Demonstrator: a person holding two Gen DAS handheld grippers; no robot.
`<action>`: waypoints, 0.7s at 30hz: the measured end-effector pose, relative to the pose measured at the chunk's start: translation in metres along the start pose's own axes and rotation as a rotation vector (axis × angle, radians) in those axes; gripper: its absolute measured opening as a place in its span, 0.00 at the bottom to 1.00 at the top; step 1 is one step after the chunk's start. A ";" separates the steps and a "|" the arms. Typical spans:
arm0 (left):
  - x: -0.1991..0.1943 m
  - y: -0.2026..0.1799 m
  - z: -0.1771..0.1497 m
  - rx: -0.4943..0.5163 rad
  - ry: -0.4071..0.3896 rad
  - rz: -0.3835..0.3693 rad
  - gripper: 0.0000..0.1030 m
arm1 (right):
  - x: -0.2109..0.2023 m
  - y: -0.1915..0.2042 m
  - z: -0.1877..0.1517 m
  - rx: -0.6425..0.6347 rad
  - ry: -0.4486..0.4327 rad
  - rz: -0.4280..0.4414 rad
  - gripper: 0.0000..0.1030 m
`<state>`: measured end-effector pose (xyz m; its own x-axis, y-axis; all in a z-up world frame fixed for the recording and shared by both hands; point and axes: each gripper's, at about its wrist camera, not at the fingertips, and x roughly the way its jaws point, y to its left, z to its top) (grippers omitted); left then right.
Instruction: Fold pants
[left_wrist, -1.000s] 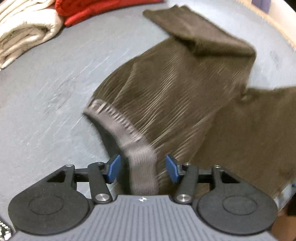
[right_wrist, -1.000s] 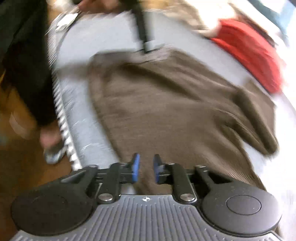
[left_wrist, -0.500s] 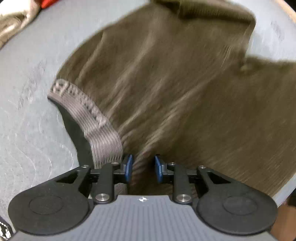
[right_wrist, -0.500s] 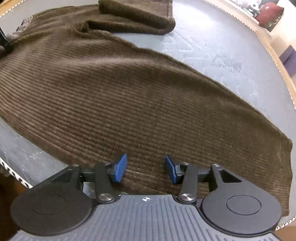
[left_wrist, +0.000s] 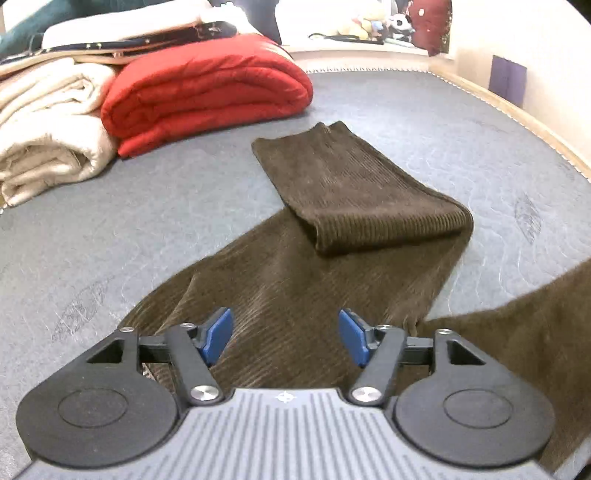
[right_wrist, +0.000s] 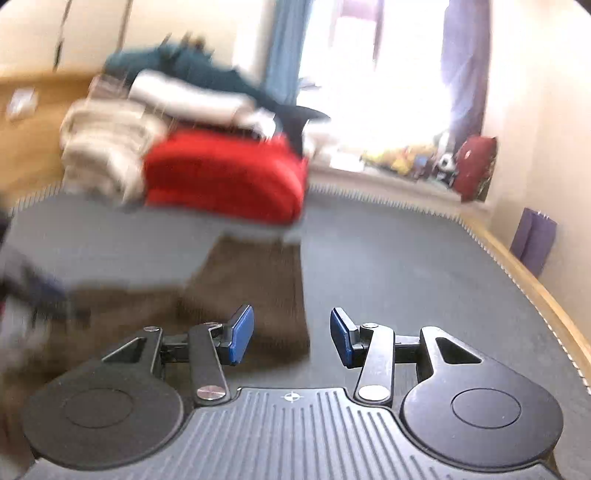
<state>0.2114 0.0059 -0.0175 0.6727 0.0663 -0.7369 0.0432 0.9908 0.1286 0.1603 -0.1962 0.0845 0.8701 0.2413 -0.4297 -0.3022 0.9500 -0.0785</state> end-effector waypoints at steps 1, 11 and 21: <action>0.002 -0.003 0.002 -0.013 -0.003 0.000 0.67 | 0.013 -0.004 0.009 0.027 -0.018 -0.008 0.44; 0.026 -0.010 0.023 -0.043 -0.005 -0.014 0.16 | 0.178 -0.055 -0.024 0.446 0.261 -0.070 0.15; 0.062 0.002 0.033 -0.080 0.029 -0.027 0.16 | 0.283 -0.045 -0.059 0.459 0.422 -0.092 0.43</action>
<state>0.2778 0.0081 -0.0405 0.6504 0.0416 -0.7584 0.0011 0.9984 0.0557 0.3975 -0.1826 -0.0871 0.6282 0.1442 -0.7646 0.0462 0.9740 0.2216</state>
